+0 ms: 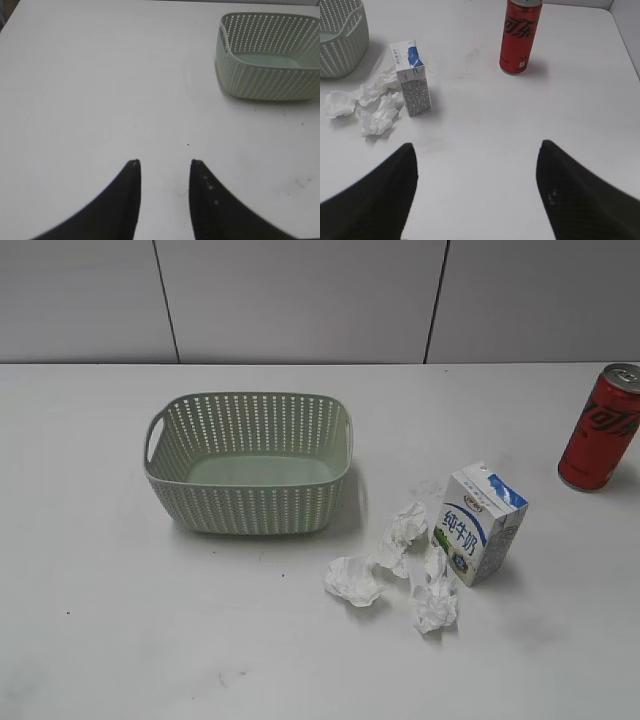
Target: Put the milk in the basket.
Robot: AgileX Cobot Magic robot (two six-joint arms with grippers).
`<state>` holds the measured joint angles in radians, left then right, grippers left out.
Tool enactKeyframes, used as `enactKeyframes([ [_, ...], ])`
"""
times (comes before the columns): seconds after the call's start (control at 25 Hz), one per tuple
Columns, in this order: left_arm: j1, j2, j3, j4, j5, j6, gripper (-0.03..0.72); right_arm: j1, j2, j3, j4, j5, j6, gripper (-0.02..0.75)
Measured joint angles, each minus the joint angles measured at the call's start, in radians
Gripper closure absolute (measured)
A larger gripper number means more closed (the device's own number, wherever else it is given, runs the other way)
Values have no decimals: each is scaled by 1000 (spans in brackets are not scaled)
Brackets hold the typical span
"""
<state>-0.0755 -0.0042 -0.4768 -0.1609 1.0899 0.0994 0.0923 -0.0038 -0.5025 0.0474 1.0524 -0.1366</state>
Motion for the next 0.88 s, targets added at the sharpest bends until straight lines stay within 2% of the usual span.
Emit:
enactKeyframes([
  [0.4,0,0,0,0,0,0,451,0,33,-6,7,0,0,147],
  [0.68,0,0,0,0,0,0,451,0,343,-86,157,-86,-71,120],
  [0.88,0,0,0,0,0,0,451,0,591,-160,177,-107,-117,113],
])
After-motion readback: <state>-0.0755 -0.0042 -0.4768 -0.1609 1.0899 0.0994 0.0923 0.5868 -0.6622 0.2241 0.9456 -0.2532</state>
